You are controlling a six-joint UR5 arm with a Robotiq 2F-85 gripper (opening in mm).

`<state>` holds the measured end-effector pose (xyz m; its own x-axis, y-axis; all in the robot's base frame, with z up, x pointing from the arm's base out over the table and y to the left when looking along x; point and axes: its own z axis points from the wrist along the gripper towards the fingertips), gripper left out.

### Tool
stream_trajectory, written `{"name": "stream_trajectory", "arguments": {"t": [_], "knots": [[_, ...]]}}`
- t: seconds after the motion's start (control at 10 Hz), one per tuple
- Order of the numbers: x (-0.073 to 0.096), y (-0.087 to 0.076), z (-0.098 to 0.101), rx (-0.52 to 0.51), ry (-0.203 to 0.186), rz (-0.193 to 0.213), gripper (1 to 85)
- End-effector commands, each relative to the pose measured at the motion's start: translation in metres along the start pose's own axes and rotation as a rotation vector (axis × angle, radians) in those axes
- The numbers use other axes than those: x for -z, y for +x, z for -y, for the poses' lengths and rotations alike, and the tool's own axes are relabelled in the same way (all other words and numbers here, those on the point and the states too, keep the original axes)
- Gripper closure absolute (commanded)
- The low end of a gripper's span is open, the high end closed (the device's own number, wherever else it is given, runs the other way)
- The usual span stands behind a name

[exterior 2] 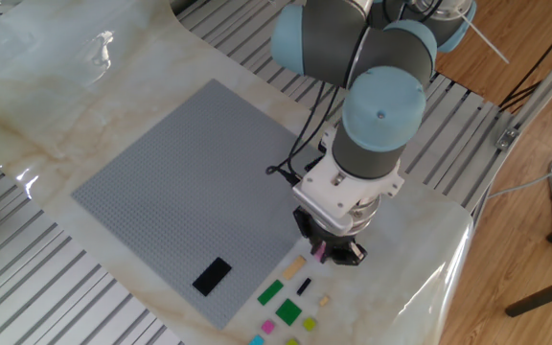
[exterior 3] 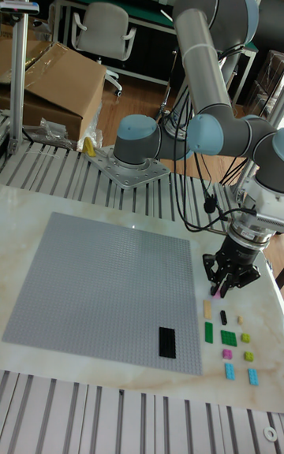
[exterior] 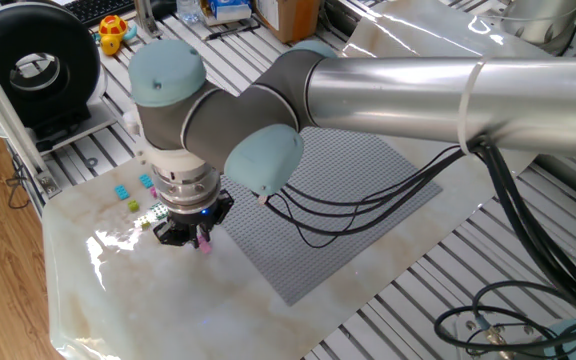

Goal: Stack small Lego blocks randomly, one at a time

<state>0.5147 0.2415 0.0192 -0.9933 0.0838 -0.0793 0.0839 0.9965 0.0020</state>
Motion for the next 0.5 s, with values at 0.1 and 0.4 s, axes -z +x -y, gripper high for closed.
{"name": "stream_trajectory", "arguments": {"t": [0.1, 0.4], "knots": [[0.019, 0.0, -0.02, 0.045, -0.102, -0.009, 84.3], [0.018, -0.008, -0.002, -0.012, -0.034, 0.021, 84.3]]}}
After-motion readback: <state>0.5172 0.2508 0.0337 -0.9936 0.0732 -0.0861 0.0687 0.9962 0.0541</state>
